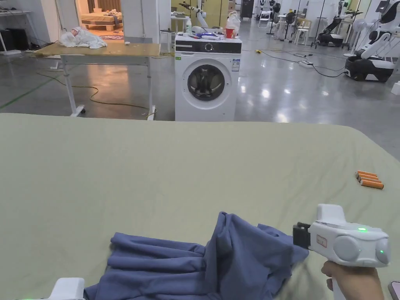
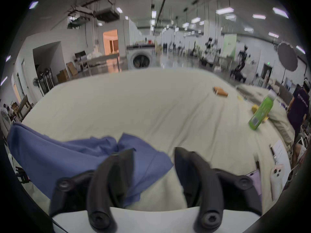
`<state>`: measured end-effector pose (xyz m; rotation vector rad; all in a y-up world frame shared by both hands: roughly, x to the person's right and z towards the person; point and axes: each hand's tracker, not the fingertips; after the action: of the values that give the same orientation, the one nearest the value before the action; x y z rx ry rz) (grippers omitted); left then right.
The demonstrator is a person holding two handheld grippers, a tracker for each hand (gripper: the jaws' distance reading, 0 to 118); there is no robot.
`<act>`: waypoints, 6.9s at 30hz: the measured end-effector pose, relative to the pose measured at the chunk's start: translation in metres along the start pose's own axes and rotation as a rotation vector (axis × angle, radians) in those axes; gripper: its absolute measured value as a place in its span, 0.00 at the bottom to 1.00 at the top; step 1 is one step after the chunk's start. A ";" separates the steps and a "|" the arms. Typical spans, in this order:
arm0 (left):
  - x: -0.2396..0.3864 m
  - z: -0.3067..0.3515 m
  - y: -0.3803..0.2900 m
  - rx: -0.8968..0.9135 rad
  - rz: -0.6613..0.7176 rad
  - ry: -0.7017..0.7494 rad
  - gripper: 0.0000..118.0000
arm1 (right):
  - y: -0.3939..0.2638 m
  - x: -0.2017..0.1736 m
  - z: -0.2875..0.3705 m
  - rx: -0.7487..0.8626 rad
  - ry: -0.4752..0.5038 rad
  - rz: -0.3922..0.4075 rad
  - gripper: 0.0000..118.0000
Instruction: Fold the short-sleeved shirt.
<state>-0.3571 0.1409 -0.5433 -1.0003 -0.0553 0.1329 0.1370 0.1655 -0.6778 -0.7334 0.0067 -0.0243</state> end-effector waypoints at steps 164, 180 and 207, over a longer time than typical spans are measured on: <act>-0.055 -0.173 0.306 0.036 -0.014 0.028 0.63 | -0.022 -0.075 0.050 0.357 -0.063 0.065 0.00; -0.027 -0.181 0.293 0.061 -0.177 0.063 0.00 | 0.088 0.020 -0.097 -0.022 -0.128 0.034 0.40; -0.039 -0.032 0.265 0.373 -0.156 0.039 0.00 | 0.125 0.004 -0.051 0.078 -0.063 0.074 0.02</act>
<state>-0.4153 0.2506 -0.7831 -0.6229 -0.0695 -0.0198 0.1431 0.2239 -0.7993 -0.6551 -0.0268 0.0688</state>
